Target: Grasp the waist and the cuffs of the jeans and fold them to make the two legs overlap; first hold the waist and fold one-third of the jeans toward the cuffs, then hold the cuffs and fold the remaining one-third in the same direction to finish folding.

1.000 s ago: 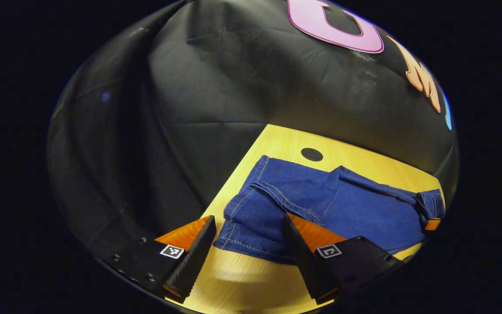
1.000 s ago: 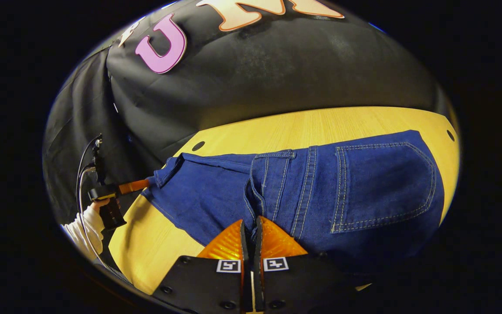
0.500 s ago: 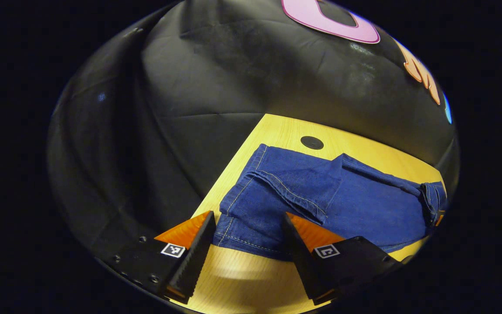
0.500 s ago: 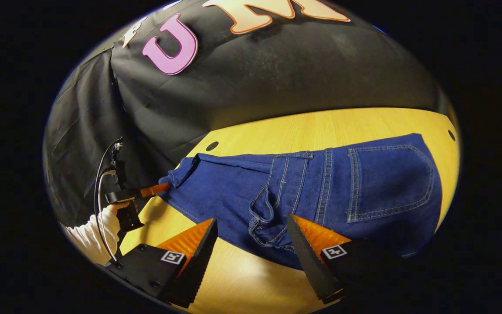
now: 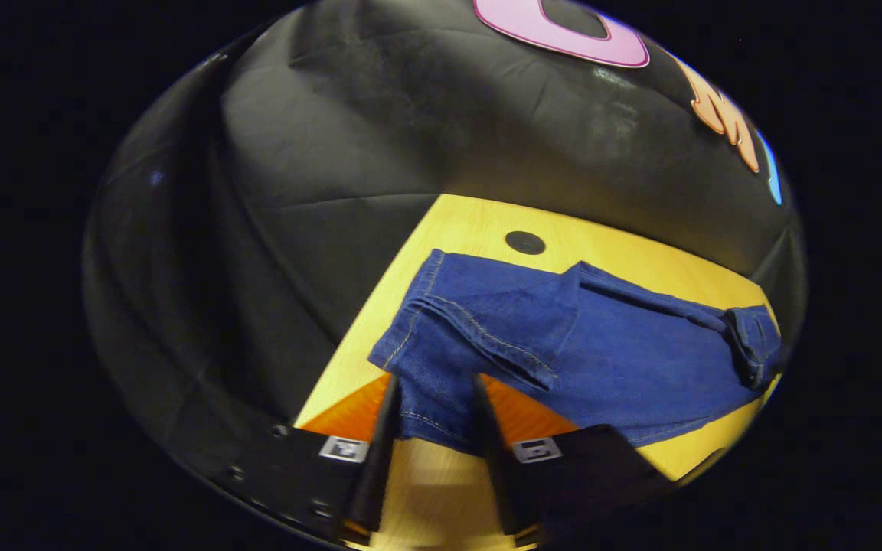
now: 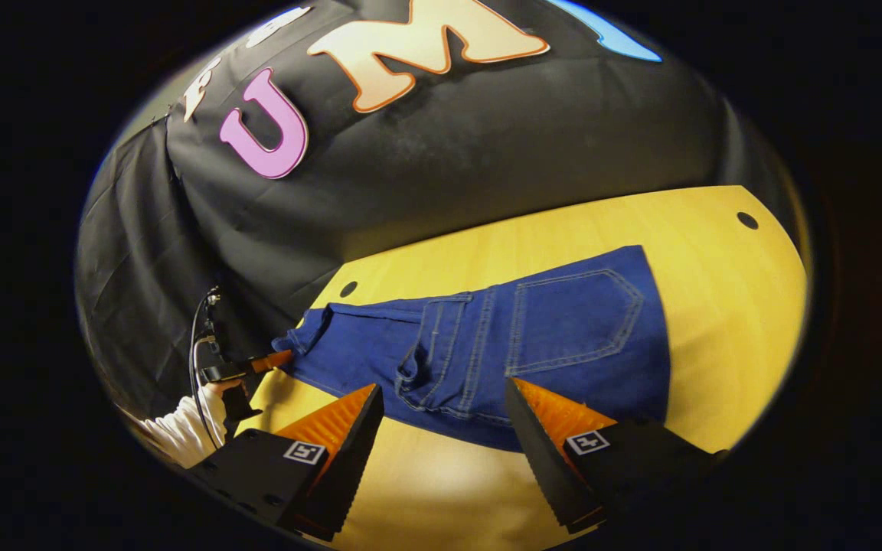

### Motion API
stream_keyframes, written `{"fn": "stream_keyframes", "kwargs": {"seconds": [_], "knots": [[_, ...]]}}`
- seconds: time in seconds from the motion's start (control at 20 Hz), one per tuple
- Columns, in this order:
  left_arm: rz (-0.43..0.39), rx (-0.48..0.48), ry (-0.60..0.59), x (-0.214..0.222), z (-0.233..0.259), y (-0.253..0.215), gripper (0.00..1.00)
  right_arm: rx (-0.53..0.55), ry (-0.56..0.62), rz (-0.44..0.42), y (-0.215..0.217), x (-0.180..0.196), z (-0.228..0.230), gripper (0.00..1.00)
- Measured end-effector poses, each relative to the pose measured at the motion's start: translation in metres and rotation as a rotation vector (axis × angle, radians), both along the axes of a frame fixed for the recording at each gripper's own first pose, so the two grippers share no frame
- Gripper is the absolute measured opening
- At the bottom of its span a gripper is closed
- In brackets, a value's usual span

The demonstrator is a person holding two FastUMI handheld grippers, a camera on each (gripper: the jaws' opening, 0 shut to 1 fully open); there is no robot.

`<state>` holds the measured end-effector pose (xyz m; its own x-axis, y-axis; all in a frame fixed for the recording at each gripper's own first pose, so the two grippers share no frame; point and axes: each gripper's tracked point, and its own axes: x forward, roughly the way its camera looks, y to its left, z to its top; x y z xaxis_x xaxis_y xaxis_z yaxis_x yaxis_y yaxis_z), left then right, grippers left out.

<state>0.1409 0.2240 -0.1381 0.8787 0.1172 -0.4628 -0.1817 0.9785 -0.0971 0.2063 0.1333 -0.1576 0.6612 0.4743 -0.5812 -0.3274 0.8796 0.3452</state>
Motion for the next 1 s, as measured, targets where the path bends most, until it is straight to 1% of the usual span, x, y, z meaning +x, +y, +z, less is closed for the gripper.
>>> {"fn": "stream_keyframes", "kwargs": {"seconds": [0.05,0.1,0.15,0.2,0.3,0.45,0.5,0.55,0.65,0.7,0.75,0.8,1.0], "knots": [[0.028,-0.02,0.004,0.005,-0.007,0.0,0.24,-0.019,0.003,-0.002,-0.007,-0.003,0.0,0.98],[0.028,-0.012,-0.002,0.001,-0.003,0.003,0.05,-0.031,0.007,-0.005,-0.012,-0.007,0.001,0.98],[0.032,-0.018,-0.007,0.004,-0.003,0.002,0.05,-0.036,0.011,-0.003,-0.016,-0.013,0.004,0.94],[0.024,-0.014,-0.007,0.003,-0.002,0.001,0.03,-0.043,0.015,-0.004,-0.021,-0.019,0.005,0.98],[0.013,-0.012,0.005,0.004,0.0,-0.001,0.0,-0.062,0.021,-0.014,-0.032,-0.025,0.005,0.98],[-0.004,0.008,0.016,0.003,0.007,-0.005,0.0,-0.058,0.027,-0.054,-0.051,-0.029,0.011,0.98],[-0.023,0.013,0.014,0.001,0.015,-0.011,0.0,-0.053,0.029,-0.069,-0.056,-0.029,0.012,0.98],[-0.048,0.02,-0.013,0.006,0.026,-0.016,0.0,-0.048,0.032,-0.085,-0.062,-0.028,0.014,0.98],[-0.091,0.018,-0.07,0.0,0.055,-0.031,0.0,-0.044,0.028,-0.109,-0.074,-0.027,0.019,0.98],[-0.116,0.002,-0.103,-0.003,0.073,-0.041,0.0,-0.044,0.023,-0.117,-0.081,-0.027,0.021,0.94],[-0.136,-0.015,-0.129,-0.008,0.096,-0.054,0.0,-0.041,0.022,-0.12,-0.085,-0.026,0.023,0.94],[-0.166,-0.033,-0.147,-0.01,0.112,-0.07,0.0,-0.035,0.021,-0.122,-0.09,-0.026,0.027,0.98],[-0.254,-0.073,-0.193,0.002,0.155,-0.166,0.0,-0.019,-0.003,-0.132,-0.115,-0.026,0.041,0.98]]}}
